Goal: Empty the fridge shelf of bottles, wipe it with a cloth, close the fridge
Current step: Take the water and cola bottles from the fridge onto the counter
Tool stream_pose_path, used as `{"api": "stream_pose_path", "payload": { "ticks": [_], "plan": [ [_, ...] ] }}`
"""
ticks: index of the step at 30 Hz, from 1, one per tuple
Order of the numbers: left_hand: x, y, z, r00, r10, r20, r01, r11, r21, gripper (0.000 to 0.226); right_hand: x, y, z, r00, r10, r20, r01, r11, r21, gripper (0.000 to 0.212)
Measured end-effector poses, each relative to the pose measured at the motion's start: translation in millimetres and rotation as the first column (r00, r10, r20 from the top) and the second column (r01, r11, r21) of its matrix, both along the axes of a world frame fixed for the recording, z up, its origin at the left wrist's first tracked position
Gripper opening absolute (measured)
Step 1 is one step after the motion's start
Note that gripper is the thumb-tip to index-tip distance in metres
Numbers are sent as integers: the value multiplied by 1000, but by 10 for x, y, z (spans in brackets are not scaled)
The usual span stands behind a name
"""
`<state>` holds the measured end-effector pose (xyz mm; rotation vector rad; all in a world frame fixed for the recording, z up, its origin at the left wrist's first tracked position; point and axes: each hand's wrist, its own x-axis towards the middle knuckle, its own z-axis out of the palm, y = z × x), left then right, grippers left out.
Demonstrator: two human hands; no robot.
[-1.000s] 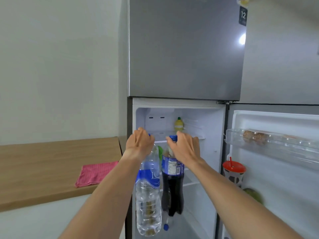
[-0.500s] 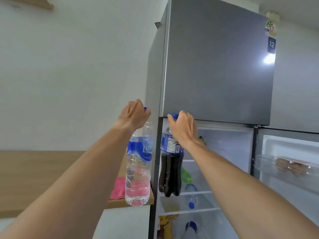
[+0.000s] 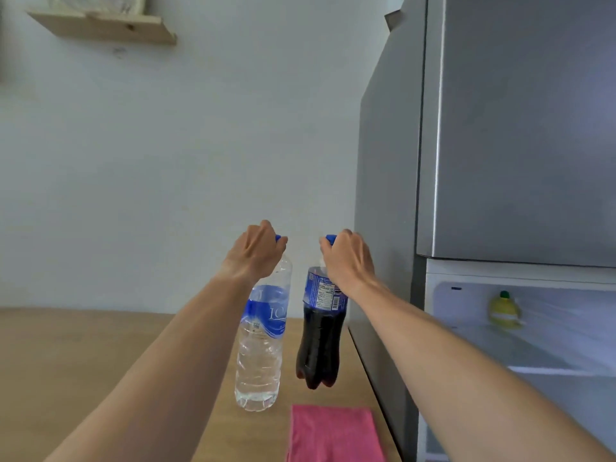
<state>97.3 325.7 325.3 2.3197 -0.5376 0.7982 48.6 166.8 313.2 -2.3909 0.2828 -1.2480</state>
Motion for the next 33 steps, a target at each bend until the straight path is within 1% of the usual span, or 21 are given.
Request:
{"api": "stream_pose_path", "payload": {
  "ticks": [5, 8, 10, 13, 17, 18, 21, 24, 26, 30, 33],
  "plan": [
    [481, 9, -68, 999, 54, -3, -54, 998, -26, 35, 493, -13, -199, 990, 49, -131, -55, 997, -45, 44],
    [641, 1, -72, 998, 61, -10, -61, 998, -34, 35, 683, 13, -340, 981, 94, -169, -97, 995, -15, 44],
    [702, -15, -84, 996, 81, 23, -81, 997, 0, 34, 771, 35, -388, 980, 102, -169, -104, 995, -5, 45],
    [761, -41, -115, 985, 128, 113, -140, 985, 105, 34, 865, 52, -408, 980, 101, -170, -105, 994, -18, 46],
    [754, -78, -184, 972, 173, 161, -197, 970, 146, 41, 858, 45, -453, 982, 106, -154, -109, 994, -8, 49],
    [736, -89, -209, 968, 184, 168, -210, 965, 154, 43, 837, 42, -464, 982, 101, -163, -106, 994, -23, 48],
    [624, -102, -307, 964, 204, 169, -236, 952, 197, 51, 733, 32, -504, 971, 71, -227, -104, 985, -137, 43],
    [404, -97, -415, 970, 196, 143, -224, 949, 222, 56, 522, 32, -581, 965, 68, -254, -101, 988, -120, 42],
    [223, -92, -481, 979, 168, 112, -190, 954, 231, 56, 359, 42, -630, 953, 71, -295, -120, 981, -152, 45],
    [-167, -42, -625, 991, 112, 78, -127, 965, 227, 49, 47, 76, -717, 938, 66, -341, -146, 966, -215, 54],
    [-461, -16, -746, 990, 122, 73, -137, 959, 248, 33, -254, 108, -780, 931, 91, -353, -169, 966, -197, 56]
  ]
}}
